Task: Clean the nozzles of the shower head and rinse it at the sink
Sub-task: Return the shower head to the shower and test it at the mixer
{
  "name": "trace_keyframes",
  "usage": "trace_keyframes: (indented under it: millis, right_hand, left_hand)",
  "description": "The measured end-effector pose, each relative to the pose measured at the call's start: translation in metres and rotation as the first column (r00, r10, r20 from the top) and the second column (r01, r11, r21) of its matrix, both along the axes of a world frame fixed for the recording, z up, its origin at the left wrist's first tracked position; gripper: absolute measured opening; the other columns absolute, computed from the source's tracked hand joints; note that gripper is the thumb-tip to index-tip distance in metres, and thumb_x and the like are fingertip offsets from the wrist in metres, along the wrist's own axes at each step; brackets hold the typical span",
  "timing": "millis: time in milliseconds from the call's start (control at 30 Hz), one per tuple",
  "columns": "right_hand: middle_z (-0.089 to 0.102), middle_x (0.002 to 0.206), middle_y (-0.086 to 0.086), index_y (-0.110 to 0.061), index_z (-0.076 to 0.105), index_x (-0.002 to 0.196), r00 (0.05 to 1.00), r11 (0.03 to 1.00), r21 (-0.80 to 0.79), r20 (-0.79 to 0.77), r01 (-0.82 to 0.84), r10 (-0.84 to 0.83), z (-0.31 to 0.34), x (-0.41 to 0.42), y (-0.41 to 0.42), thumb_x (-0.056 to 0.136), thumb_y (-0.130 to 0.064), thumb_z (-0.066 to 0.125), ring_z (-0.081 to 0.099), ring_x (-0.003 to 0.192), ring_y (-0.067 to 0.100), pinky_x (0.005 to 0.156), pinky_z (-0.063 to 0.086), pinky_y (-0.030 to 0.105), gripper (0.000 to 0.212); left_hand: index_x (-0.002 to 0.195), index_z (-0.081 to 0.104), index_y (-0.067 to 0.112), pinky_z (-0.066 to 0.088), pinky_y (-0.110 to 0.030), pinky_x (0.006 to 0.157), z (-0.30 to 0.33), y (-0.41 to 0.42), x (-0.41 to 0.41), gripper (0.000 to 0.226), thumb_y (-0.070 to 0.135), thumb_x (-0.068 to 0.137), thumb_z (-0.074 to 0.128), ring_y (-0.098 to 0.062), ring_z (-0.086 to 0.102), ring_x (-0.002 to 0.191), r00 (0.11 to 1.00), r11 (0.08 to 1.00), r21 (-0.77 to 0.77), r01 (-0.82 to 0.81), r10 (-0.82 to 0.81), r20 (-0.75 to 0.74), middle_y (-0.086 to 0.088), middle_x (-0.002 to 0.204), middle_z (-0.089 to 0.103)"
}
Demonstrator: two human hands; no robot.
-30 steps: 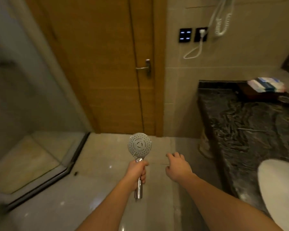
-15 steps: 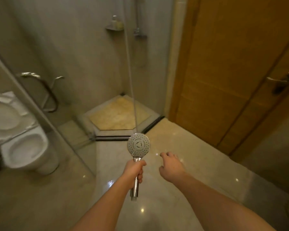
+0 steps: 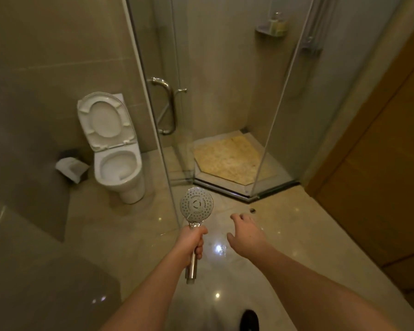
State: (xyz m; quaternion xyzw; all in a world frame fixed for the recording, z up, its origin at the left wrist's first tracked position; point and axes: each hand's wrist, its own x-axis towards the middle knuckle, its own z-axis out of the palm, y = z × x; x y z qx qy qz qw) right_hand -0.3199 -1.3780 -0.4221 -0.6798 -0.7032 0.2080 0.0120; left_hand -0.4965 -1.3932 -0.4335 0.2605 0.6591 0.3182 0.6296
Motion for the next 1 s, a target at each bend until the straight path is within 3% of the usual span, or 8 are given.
trace_keyframes:
  millis: [367, 567, 1000]
  right_hand:
    - [0.043, 0.141, 0.005, -0.023, 0.036, 0.143, 1.0, 1.0, -0.005, -0.001, -0.026, 0.026, -0.02, 0.014, 0.089, 0.094, -0.042, 0.052, 0.042, 0.128, 0.023, 0.101, 0.046, 0.038, 0.055]
    - [0.044, 0.143, 0.006, -0.02, 0.038, 0.144, 1.0, 1.0, 0.025, -0.02, 0.011, -0.01, -0.026, 0.054, 0.182, 0.097, -0.048, 0.043, 0.042, 0.13, 0.025, 0.103, 0.044, 0.04, 0.054]
    - [0.047, 0.136, 0.008, -0.02, 0.042, 0.136, 0.997, 0.998, -0.019, -0.05, 0.064, -0.065, -0.019, 0.132, 0.374, 0.095, -0.048, 0.045, 0.046, 0.124, 0.027, 0.101, 0.046, 0.041, 0.05]
  left_hand:
    - [0.069, 0.039, 0.016, 0.028, -0.022, 0.041, -0.006, 0.084, 0.012, 0.028, 0.008, 0.088, 0.057, -0.016, 0.027, 0.035, 0.999, 0.999, -0.016, -0.048, 0.048, -0.025, -0.002, 0.046, 0.031]
    - [0.072, 0.039, 0.015, 0.028, -0.02, 0.04, -0.008, 0.188, 0.046, 0.025, 0.009, 0.09, 0.056, -0.017, 0.026, 0.034, 0.996, 0.996, 0.002, -0.086, 0.086, -0.035, -0.003, 0.048, 0.029]
    - [0.064, 0.042, 0.016, 0.031, -0.023, 0.04, -0.003, 0.385, 0.12, 0.03, 0.012, 0.089, 0.059, -0.017, 0.032, 0.035, 1.0, 1.0, 0.013, -0.007, 0.007, -0.03, -0.003, 0.046, 0.035]
